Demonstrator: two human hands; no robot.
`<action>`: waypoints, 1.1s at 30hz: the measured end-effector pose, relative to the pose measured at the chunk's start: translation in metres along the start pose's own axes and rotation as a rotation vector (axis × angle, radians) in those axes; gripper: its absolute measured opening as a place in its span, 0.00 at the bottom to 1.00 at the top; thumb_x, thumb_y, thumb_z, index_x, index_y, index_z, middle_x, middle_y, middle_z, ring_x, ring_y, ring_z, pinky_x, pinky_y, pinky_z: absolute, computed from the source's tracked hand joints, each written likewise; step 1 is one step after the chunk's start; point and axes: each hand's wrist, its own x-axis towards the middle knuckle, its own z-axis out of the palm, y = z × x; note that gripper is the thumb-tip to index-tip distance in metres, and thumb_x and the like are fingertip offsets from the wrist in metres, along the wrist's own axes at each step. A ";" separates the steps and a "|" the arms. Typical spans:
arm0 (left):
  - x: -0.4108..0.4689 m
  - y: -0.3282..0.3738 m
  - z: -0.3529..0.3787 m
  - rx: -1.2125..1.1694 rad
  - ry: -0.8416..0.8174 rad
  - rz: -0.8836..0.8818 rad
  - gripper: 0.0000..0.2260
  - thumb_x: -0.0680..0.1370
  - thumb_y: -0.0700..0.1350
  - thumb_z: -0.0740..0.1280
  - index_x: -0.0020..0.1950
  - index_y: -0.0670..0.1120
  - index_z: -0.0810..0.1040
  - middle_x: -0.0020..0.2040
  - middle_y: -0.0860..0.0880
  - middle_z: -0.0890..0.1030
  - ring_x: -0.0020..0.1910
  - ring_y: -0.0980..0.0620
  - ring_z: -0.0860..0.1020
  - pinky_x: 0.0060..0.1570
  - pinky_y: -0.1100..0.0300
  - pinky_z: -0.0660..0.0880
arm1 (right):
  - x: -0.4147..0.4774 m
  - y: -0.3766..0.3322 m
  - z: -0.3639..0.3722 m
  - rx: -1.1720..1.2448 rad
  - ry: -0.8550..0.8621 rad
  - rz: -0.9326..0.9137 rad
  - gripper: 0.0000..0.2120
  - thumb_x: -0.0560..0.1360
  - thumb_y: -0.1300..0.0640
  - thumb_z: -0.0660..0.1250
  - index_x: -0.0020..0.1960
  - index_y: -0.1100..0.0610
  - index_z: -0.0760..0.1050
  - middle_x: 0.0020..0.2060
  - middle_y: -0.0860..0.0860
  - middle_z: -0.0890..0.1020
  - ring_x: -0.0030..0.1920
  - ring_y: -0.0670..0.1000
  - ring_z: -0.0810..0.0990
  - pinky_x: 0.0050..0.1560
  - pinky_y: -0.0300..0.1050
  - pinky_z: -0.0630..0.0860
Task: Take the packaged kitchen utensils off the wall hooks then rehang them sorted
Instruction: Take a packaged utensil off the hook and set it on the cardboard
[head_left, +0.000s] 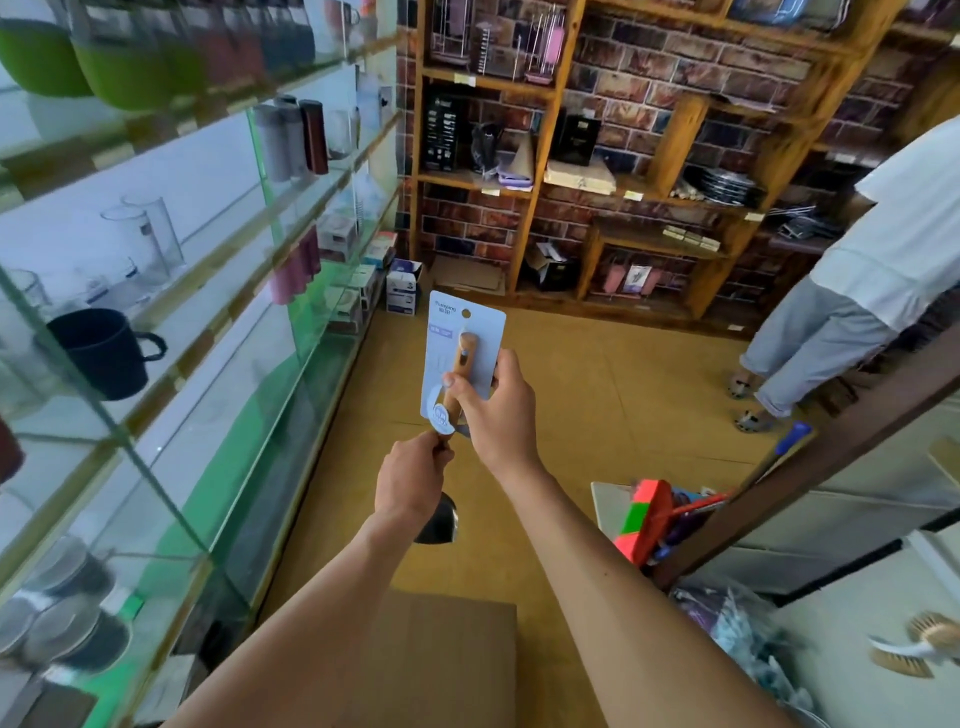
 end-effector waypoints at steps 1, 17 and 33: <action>0.011 -0.002 0.002 -0.002 0.000 0.002 0.05 0.80 0.44 0.65 0.49 0.46 0.79 0.41 0.50 0.82 0.40 0.47 0.79 0.40 0.52 0.75 | 0.008 0.004 0.004 -0.004 0.006 0.000 0.13 0.75 0.53 0.73 0.53 0.55 0.71 0.49 0.48 0.83 0.47 0.44 0.83 0.38 0.37 0.79; 0.099 -0.040 0.062 0.011 -0.041 -0.057 0.05 0.81 0.44 0.64 0.48 0.46 0.79 0.40 0.50 0.82 0.38 0.48 0.78 0.39 0.52 0.76 | 0.088 0.090 0.045 -0.019 -0.053 0.062 0.13 0.75 0.54 0.73 0.51 0.58 0.71 0.47 0.49 0.83 0.44 0.45 0.82 0.37 0.40 0.79; 0.058 -0.137 0.128 0.043 -0.121 -0.185 0.06 0.81 0.45 0.64 0.50 0.48 0.80 0.39 0.51 0.81 0.38 0.49 0.77 0.36 0.56 0.71 | 0.040 0.192 0.095 0.059 -0.174 0.238 0.16 0.75 0.57 0.73 0.58 0.59 0.71 0.53 0.50 0.83 0.44 0.36 0.79 0.36 0.26 0.71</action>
